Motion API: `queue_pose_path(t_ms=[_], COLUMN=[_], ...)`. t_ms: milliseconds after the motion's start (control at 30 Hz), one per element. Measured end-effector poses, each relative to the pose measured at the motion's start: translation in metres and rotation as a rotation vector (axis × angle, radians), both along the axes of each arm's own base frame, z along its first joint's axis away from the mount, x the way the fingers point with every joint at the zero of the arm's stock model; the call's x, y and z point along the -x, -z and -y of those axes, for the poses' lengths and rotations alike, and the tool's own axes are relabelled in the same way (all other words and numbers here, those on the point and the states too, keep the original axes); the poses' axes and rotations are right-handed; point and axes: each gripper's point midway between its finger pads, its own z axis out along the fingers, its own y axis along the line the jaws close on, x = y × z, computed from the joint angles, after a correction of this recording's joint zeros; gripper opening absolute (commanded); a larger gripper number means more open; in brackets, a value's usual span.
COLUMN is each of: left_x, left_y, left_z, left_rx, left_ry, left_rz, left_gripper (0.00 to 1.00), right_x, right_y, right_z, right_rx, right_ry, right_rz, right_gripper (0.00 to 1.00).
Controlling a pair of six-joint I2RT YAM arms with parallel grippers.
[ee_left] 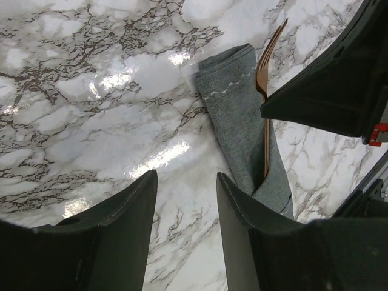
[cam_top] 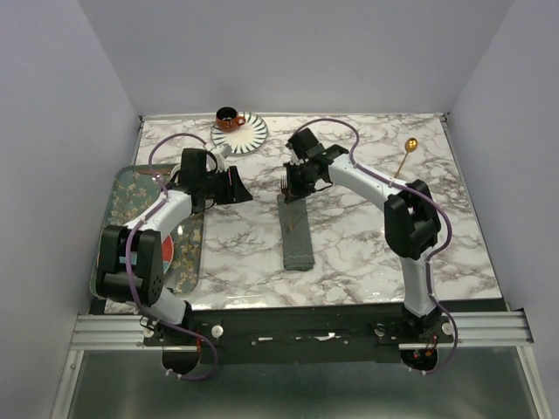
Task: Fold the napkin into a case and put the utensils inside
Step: Insert the fork into the folded napkin.
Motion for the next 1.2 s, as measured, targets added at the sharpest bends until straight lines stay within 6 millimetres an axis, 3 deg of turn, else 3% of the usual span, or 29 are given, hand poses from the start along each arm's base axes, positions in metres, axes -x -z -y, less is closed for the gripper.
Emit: queue_pose_path(t_ms=[167,1200], left_x=[0.002,0.009], left_y=[-0.001,0.003], left_z=[0.000,-0.001], left_rx=[0.001,0.001], left_ry=[0.000,0.000], left_rz=[0.008,0.006], left_gripper=[0.54,0.54], right_x=[0.010,0.049], right_y=[0.013,0.028], right_z=[0.007,0.005], right_rx=[0.027,0.029], right_ry=[0.006,0.019], right_rz=[-0.043,-0.167], right_gripper=[0.01,0.01])
